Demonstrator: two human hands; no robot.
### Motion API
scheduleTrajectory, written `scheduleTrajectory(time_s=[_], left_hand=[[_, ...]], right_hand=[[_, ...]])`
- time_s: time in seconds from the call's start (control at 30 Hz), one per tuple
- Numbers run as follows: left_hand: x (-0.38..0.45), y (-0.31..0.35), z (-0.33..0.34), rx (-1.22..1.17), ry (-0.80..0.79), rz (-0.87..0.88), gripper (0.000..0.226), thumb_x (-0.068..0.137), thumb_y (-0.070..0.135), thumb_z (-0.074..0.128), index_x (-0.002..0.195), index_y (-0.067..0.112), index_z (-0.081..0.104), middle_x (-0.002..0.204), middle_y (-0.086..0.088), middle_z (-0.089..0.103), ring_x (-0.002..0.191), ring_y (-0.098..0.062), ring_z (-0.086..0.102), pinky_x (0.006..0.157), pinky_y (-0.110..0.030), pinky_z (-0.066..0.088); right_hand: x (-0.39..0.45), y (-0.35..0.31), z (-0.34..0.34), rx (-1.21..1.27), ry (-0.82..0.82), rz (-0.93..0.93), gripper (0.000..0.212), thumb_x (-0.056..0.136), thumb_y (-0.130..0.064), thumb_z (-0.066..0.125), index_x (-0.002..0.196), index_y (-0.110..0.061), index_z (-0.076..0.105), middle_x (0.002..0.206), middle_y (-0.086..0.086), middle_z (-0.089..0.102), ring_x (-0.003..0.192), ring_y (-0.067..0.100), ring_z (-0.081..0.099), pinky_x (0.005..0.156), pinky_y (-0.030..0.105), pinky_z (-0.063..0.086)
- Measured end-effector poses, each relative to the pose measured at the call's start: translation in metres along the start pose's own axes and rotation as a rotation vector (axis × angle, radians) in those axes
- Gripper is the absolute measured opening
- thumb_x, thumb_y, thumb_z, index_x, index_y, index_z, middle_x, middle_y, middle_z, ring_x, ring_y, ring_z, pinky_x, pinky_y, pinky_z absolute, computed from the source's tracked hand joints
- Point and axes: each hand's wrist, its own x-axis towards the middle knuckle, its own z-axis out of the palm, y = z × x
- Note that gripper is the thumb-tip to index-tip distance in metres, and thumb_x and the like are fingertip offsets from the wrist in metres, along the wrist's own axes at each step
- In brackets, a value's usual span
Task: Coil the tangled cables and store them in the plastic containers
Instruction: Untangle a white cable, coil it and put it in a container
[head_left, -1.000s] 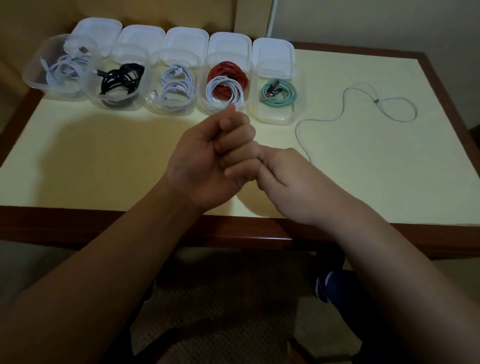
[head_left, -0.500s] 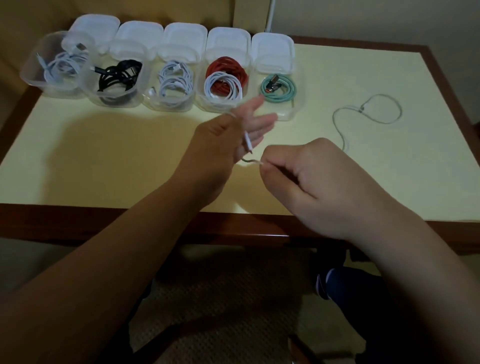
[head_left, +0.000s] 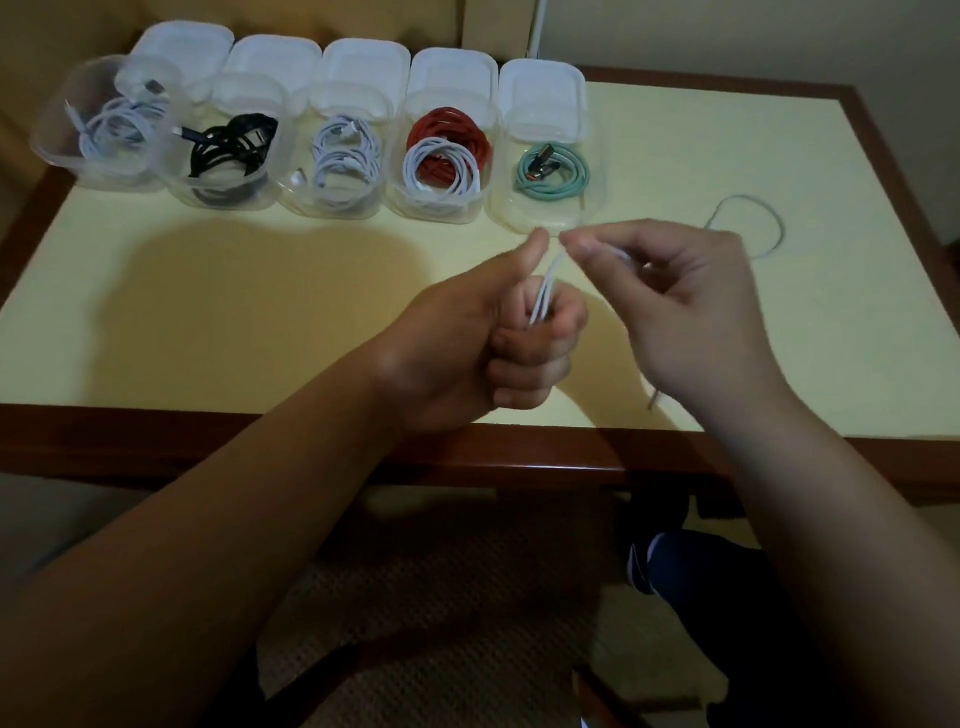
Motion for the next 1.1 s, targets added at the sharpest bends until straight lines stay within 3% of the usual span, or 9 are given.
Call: scheduleTrajectory(time_s=[0.13,0.27,0.4,0.5,0.57,0.63,0.83,0.97,1.1], left_hand=[[0.000,-0.001,-0.009,-0.430,-0.010,0.080,0.036,0.109,0.022,0.029,0.096,0.009,0.059,0.059,0.008,0.026,0.050,-0.008,0.025,0.049,-0.020,0.028],[0.009,0.001,-0.019,-0.520,0.351,0.254,0.029,0.097,0.005,0.042,0.118,-0.002,0.061,0.061,0.004,0.043,0.053,-0.008,0.045,0.056,-0.020,0.047],[0.012,0.004,-0.037,-0.139,0.619,0.361,0.029,0.104,0.000,0.038,0.122,-0.009,0.059,0.066,-0.003,0.058,0.057,-0.013,0.060,0.063,-0.024,0.057],[0.005,0.003,-0.036,0.636,0.516,0.129,0.027,0.101,-0.004,0.042,0.098,0.001,0.068,0.065,0.009,0.068,0.060,-0.003,0.063,0.063,-0.014,0.051],[0.004,-0.004,-0.033,0.818,0.332,0.029,0.026,0.096,0.010,0.052,0.079,0.000,0.068,0.068,0.004,0.069,0.067,-0.013,0.065,0.073,-0.027,0.053],[0.004,-0.009,-0.031,0.604,0.220,0.007,0.032,0.092,0.023,0.053,0.070,0.009,0.072,0.060,-0.005,0.060,0.060,-0.023,0.059,0.070,-0.039,0.049],[0.004,-0.001,-0.017,-0.072,-0.092,-0.116,0.054,0.104,0.046,0.027,0.079,0.008,0.055,0.053,0.005,0.021,0.044,-0.012,0.020,0.044,-0.024,0.027],[0.005,-0.003,-0.013,-0.291,-0.140,-0.033,0.038,0.107,0.026,0.031,0.080,0.014,0.054,0.056,0.007,0.022,0.045,-0.008,0.021,0.044,-0.020,0.029],[0.009,-0.002,-0.013,-0.541,0.081,0.141,0.038,0.108,0.017,0.033,0.094,0.003,0.065,0.057,0.004,0.045,0.052,-0.009,0.047,0.058,-0.022,0.050]], right_hand=[[0.001,0.011,0.015,-0.023,-0.373,0.243,0.036,0.107,-0.021,0.057,0.090,0.006,0.072,0.062,-0.002,0.055,0.052,0.001,0.042,0.053,0.017,0.033],[-0.010,-0.013,0.019,-0.145,-0.671,0.309,0.047,0.111,-0.031,0.045,0.079,-0.013,0.074,0.048,-0.007,0.043,0.042,0.007,0.033,0.045,0.019,0.028],[-0.022,-0.035,0.018,-0.305,-0.640,0.174,0.051,0.108,-0.036,0.044,0.069,-0.017,0.071,0.047,-0.004,0.049,0.045,0.011,0.047,0.049,0.024,0.034],[-0.025,-0.044,0.011,-0.443,-0.401,-0.014,0.039,0.095,-0.039,0.044,0.068,-0.019,0.063,0.053,-0.001,0.054,0.054,0.013,0.053,0.054,0.038,0.039],[-0.023,-0.045,0.006,-0.455,-0.318,-0.070,0.033,0.097,-0.038,0.044,0.074,-0.022,0.061,0.058,-0.004,0.054,0.058,0.013,0.053,0.054,0.037,0.037],[-0.019,-0.038,0.002,-0.404,-0.281,-0.086,0.027,0.102,-0.033,0.048,0.079,-0.025,0.059,0.061,-0.006,0.056,0.058,0.011,0.053,0.055,0.034,0.035],[-0.001,-0.002,-0.009,-0.132,-0.124,0.035,0.021,0.103,-0.034,0.064,0.088,-0.020,0.065,0.055,-0.009,0.035,0.051,0.007,0.032,0.052,0.024,0.028],[0.002,0.009,0.000,-0.222,-0.379,0.098,0.038,0.105,-0.047,0.052,0.084,-0.021,0.069,0.068,0.014,0.054,0.063,0.013,0.046,0.064,0.044,0.043],[-0.004,-0.003,0.008,-0.350,-0.603,0.139,0.042,0.110,-0.036,0.045,0.077,-0.022,0.066,0.069,0.008,0.064,0.057,0.008,0.051,0.063,0.036,0.043]])
